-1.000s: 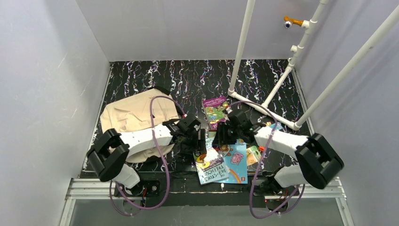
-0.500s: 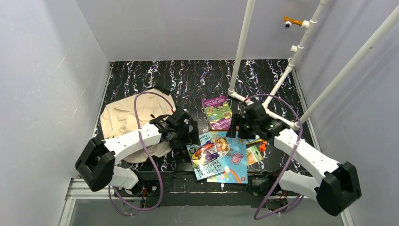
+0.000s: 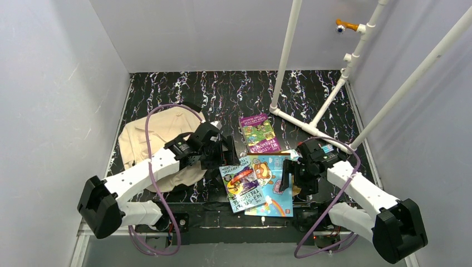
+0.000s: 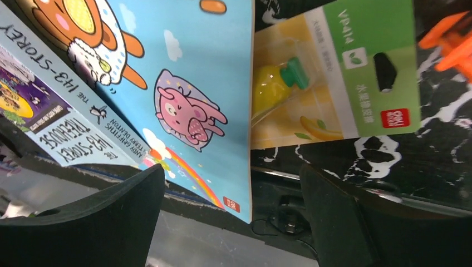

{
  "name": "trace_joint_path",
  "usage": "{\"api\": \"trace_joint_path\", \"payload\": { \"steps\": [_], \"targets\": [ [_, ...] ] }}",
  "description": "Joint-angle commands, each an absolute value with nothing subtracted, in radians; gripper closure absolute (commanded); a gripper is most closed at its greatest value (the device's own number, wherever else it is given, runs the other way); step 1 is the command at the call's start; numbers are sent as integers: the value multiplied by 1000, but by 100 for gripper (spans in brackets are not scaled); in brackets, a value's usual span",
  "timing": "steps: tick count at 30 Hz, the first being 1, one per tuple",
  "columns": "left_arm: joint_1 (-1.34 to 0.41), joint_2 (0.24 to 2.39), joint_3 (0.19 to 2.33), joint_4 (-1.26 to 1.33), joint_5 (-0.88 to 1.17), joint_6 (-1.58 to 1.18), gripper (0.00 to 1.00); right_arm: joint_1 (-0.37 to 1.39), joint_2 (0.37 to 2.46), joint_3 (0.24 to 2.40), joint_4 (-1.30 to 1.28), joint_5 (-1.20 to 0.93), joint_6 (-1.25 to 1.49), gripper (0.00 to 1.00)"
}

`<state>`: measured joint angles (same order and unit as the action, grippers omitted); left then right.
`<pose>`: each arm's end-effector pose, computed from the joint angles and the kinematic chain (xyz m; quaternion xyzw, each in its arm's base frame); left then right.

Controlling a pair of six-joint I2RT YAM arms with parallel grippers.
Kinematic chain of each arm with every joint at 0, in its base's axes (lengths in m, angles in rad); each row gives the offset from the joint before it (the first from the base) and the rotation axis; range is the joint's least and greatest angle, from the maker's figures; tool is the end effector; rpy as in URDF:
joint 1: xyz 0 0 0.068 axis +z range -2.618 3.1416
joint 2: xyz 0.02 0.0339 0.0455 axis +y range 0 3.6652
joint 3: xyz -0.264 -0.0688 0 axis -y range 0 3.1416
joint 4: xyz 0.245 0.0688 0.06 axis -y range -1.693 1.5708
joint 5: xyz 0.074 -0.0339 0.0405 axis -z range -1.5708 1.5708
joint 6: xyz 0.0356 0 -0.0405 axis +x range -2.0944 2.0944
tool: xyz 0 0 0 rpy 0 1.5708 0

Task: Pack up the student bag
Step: Pick up the book from the center of the board.

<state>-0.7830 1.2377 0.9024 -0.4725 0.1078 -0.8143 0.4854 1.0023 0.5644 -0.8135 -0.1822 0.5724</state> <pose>0.1819 -0.1864 0.2600 0.0056 0.9270 -0.3012 0.2236 0.1380 0.0801 0.1829 0.0283 0.9829 0.1575 0.0914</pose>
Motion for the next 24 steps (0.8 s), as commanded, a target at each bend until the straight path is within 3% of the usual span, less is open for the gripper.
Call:
{"api": "trace_joint_path", "payload": {
  "steps": [1,10,19,22,24],
  "targets": [
    [-787,1172,943,-495,114,-804,2,470,1013,528,-754,-316,555,4],
    [-787,1121,916,-495,96,-825,2,448,994,398,-583,-481,570,28],
    [-787,1082,913,-505,72,-826,2,446,971,512,-708,-360,542,89],
    [-786,1085,927,-508,69,-819,2,446,936,596,-755,-322,544,99],
    [-787,1084,937,-513,67,-815,2,446,912,642,-755,-325,545,99]
  ]
}}
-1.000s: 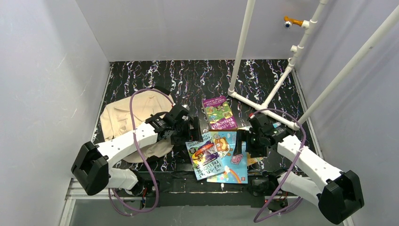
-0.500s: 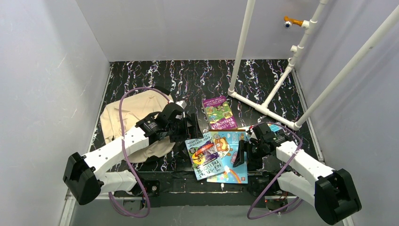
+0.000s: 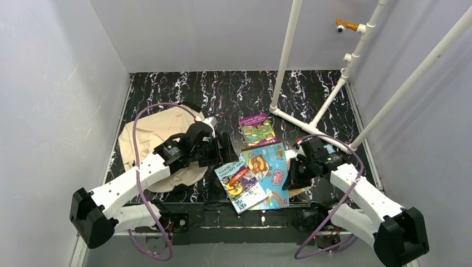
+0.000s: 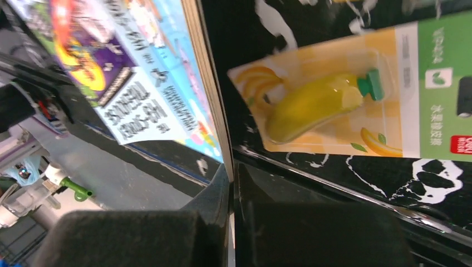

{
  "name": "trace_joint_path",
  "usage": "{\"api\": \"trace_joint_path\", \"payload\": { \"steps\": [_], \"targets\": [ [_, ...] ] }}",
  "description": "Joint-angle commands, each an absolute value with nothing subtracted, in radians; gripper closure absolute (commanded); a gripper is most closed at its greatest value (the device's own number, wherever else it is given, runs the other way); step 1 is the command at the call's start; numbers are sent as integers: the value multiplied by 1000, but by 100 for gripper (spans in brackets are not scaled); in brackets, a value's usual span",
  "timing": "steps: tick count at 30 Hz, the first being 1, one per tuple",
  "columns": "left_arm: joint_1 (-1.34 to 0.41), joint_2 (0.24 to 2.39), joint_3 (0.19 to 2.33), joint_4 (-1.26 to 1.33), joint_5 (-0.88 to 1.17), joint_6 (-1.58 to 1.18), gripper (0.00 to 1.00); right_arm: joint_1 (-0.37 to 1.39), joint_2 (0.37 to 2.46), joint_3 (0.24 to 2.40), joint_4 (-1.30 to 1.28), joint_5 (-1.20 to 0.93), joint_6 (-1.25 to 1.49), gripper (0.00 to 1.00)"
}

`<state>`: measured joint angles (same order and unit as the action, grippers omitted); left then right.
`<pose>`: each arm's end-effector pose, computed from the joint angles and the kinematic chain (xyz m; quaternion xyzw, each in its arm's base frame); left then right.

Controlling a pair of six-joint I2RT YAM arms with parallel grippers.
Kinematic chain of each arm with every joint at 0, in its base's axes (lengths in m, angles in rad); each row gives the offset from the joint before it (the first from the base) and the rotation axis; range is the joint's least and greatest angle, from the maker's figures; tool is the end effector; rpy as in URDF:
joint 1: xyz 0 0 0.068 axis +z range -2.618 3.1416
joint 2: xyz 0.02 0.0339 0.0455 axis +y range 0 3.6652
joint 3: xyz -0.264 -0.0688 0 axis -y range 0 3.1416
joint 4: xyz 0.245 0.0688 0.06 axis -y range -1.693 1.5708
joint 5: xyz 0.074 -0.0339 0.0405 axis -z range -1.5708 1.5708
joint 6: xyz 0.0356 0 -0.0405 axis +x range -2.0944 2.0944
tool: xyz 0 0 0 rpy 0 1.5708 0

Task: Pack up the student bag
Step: Pick up the book from the center of the board.

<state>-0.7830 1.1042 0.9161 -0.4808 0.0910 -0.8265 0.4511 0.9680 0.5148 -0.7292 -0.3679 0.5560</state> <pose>0.1671 -0.1709 0.2945 0.0003 0.8993 -0.3421 0.2723 0.1361 0.0802 0.1784 0.0153 0.9652 0.2487 0.0796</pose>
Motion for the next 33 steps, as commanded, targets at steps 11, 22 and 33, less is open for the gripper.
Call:
{"api": "trace_joint_path", "payload": {
  "steps": [11,22,33],
  "targets": [
    [-785,1027,1057,-605,-29,-788,2,447,982,1030,-634,-119,387,99],
    [-540,875,1019,-665,143,-821,2,468,1241,1026,137,-779,778,99],
    [-380,686,970,-755,138,-1086,2,629,1423,995,835,-1004,1179,99]
  ]
}}
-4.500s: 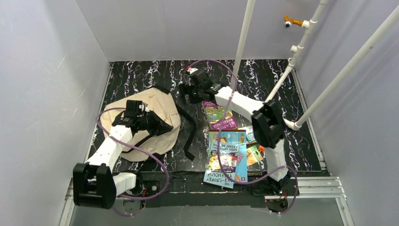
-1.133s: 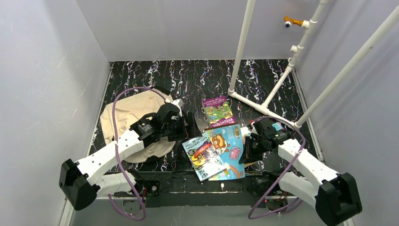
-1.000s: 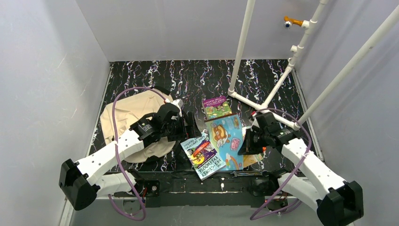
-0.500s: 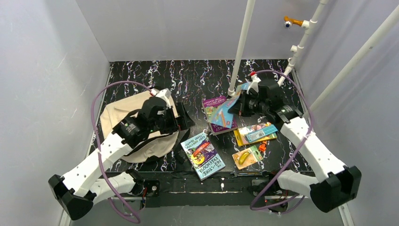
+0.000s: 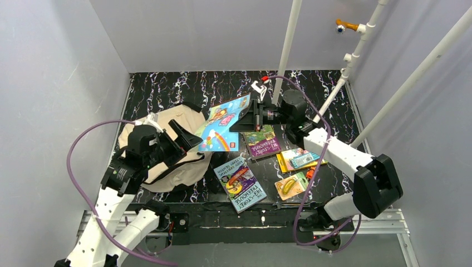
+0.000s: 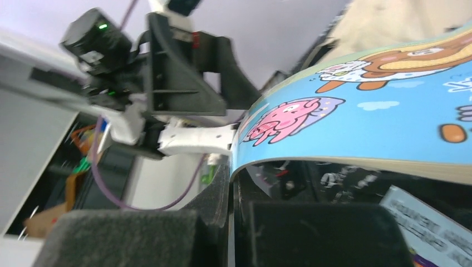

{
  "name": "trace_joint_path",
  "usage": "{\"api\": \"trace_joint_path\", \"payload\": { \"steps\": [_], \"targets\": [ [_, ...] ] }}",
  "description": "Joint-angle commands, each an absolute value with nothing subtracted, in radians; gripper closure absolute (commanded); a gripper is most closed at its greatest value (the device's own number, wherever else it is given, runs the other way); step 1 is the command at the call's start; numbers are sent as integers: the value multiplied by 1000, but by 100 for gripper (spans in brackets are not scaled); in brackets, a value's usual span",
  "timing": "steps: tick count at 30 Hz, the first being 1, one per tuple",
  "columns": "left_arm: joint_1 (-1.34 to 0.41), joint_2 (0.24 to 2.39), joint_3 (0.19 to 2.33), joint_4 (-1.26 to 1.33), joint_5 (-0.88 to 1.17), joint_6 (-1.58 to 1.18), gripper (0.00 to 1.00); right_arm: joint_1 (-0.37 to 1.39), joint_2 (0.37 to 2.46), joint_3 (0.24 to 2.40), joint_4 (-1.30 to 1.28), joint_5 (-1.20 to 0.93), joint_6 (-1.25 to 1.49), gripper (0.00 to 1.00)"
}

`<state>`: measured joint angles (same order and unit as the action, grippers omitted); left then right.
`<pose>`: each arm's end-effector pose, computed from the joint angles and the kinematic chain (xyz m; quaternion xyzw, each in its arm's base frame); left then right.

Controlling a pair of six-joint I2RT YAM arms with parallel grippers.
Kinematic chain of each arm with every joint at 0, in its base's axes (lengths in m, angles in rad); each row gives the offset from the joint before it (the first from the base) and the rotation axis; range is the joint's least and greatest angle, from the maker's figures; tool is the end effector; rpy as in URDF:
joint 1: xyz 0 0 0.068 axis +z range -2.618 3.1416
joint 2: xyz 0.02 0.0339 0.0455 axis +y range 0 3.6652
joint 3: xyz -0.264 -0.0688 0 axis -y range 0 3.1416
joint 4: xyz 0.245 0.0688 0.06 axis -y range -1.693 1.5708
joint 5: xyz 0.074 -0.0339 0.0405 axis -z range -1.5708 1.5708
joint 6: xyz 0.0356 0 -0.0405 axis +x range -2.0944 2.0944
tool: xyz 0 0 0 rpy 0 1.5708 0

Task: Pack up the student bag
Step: Pick up the book from the center of the board.

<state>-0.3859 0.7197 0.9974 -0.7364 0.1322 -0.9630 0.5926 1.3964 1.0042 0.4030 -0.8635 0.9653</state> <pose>0.1267 -0.0565 0.3640 -0.2077 0.8224 -0.3727 0.3763 0.2509 0.2015 0.3363 -0.1740 0.6828 0.6630 0.2527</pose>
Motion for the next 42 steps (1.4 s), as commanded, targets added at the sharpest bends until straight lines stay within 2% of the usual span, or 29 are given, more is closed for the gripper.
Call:
{"api": "trace_joint_path", "payload": {
  "steps": [1,6,10,12,17,21,24,28,30,32,33,39,42],
  "targets": [
    [-381,680,959,-747,140,-1125,2,632,1436,977,933,-1005,1248,99],
    [-379,594,794,-490,195,-1300,2,667,1512,952,1279,-1031,1531,99],
    [-379,487,602,-110,209,-1442,6,681,1543,939,1376,-1051,1605,99],
    [-379,441,548,-19,175,-1471,10,681,1548,927,1376,-1051,1598,99],
    [-379,375,508,19,124,-1511,23,681,1560,904,1351,-1049,1568,99],
    [-379,359,488,53,115,-1568,31,681,1562,892,1232,-1058,1479,99],
    [-379,359,495,51,106,-1578,43,681,1547,903,1026,-1056,1316,99],
    [-379,358,512,48,85,-1548,51,679,1516,951,637,-1020,1050,99],
    [-379,356,529,40,71,-1508,56,679,1514,973,529,-1012,982,99],
    [-379,355,562,8,53,-1463,67,678,1517,974,523,-1014,980,99],
    [-379,360,581,-27,48,-1434,69,677,1520,976,522,-1015,980,99],
    [-379,428,762,-252,40,-1216,73,654,1545,996,515,-1044,983,99],
    [-379,472,818,-317,42,-1153,87,649,1559,1022,476,-1045,960,99]
  ]
}}
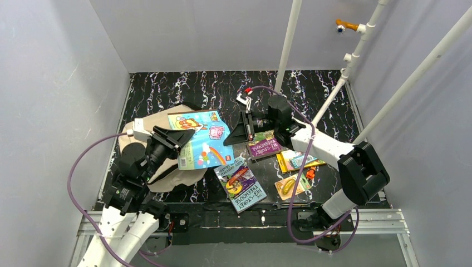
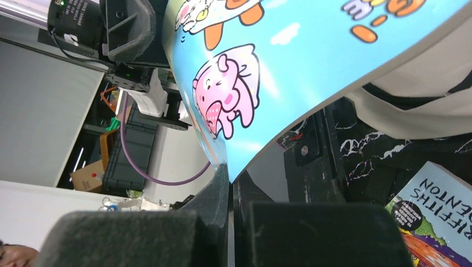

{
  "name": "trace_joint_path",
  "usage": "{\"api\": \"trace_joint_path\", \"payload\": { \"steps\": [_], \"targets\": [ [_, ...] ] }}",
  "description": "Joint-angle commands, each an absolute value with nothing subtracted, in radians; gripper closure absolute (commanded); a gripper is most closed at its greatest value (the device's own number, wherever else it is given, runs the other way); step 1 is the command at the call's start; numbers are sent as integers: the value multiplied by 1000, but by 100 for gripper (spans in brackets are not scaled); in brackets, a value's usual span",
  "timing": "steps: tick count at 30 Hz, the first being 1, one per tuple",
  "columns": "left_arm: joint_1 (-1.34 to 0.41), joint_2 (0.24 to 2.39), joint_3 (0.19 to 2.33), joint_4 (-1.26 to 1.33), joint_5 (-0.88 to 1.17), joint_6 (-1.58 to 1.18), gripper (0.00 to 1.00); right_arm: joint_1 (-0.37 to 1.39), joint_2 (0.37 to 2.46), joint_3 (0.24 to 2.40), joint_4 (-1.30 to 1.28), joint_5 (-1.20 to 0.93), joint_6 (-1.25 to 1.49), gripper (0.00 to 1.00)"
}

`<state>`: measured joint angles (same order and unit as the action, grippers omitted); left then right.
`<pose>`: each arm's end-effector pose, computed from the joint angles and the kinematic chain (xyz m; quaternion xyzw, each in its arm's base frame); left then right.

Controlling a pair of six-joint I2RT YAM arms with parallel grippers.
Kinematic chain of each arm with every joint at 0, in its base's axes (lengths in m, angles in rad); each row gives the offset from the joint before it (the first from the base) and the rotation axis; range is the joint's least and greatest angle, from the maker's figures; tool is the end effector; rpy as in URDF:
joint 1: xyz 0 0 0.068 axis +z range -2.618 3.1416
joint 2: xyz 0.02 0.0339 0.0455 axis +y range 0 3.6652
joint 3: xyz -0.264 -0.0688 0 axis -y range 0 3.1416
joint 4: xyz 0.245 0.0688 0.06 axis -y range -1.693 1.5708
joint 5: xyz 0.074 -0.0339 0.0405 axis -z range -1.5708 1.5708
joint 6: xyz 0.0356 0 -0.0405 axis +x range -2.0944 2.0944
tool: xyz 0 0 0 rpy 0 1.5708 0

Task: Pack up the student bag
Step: Pick up the book from the center of the board.

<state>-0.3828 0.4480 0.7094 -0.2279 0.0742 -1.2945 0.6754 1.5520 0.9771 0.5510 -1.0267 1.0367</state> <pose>0.1035 -0.0445 0.3528 -0.2819 0.6355 -0.5515 0.4610 0.2507 0.2399 0.2924 -0.2255 0.6748 0.6899 0.1335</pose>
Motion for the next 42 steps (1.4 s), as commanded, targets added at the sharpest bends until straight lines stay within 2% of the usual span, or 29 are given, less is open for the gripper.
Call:
{"api": "trace_joint_path", "payload": {
  "steps": [1,2,4,6,11,12,15,18,21,22,24,25,27,30,32,34,36,38,39,40,41,42],
  "targets": [
    [-379,481,830,-330,40,-1147,90,649,1563,1028,469,-1032,958,98],
    [-379,492,837,-335,31,-1143,93,649,1568,1038,465,-1015,968,93],
    [-379,509,849,-331,14,-1143,100,649,1583,1054,468,-963,1014,76],
    [-379,527,864,-318,-38,-1145,100,654,1591,1050,550,-903,1101,66],
    [-379,583,902,-263,-90,-1200,100,696,1579,981,841,-696,1301,19],
    [-379,593,900,-243,-92,-1228,100,721,1582,979,871,-652,1312,13],
    [-379,625,879,-142,-77,-1291,100,807,1611,985,985,-544,1365,3],
    [-379,654,905,-131,-50,-1289,100,841,1644,974,1056,-500,1428,2],
    [-379,658,915,-164,-32,-1271,100,832,1657,942,1153,-457,1517,12],
    [-379,652,907,-171,-29,-1269,100,831,1661,936,1199,-446,1549,19],
    [-379,634,879,-181,-23,-1273,100,831,1674,928,1286,-430,1602,40],
    [-379,621,867,-193,-26,-1273,100,831,1675,922,1299,-426,1615,44],
    [-379,590,848,-219,-34,-1272,100,818,1667,903,1308,-417,1617,40],
    [-379,560,834,-235,-47,-1267,100,796,1660,876,1313,-420,1610,28],
    [-379,560,840,-245,-43,-1258,100,787,1662,884,1316,-437,1608,26],
    [-379,568,850,-250,-33,-1251,100,785,1672,914,1321,-470,1611,31],
    [-379,574,853,-248,-21,-1245,100,785,1677,927,1323,-486,1619,41],
    [-379,580,860,-265,-8,-1232,100,780,1671,917,1334,-475,1623,62],
    [-379,581,868,-291,-1,-1222,90,773,1670,913,1335,-476,1623,78],
    [-379,582,882,-338,0,-1214,73,763,1669,912,1339,-480,1624,93],
    [-379,581,898,-388,0,-1199,50,751,1668,909,1346,-487,1626,99],
    [-379,578,915,-438,0,-1177,33,738,1666,905,1348,-491,1626,99]
  ]
}}
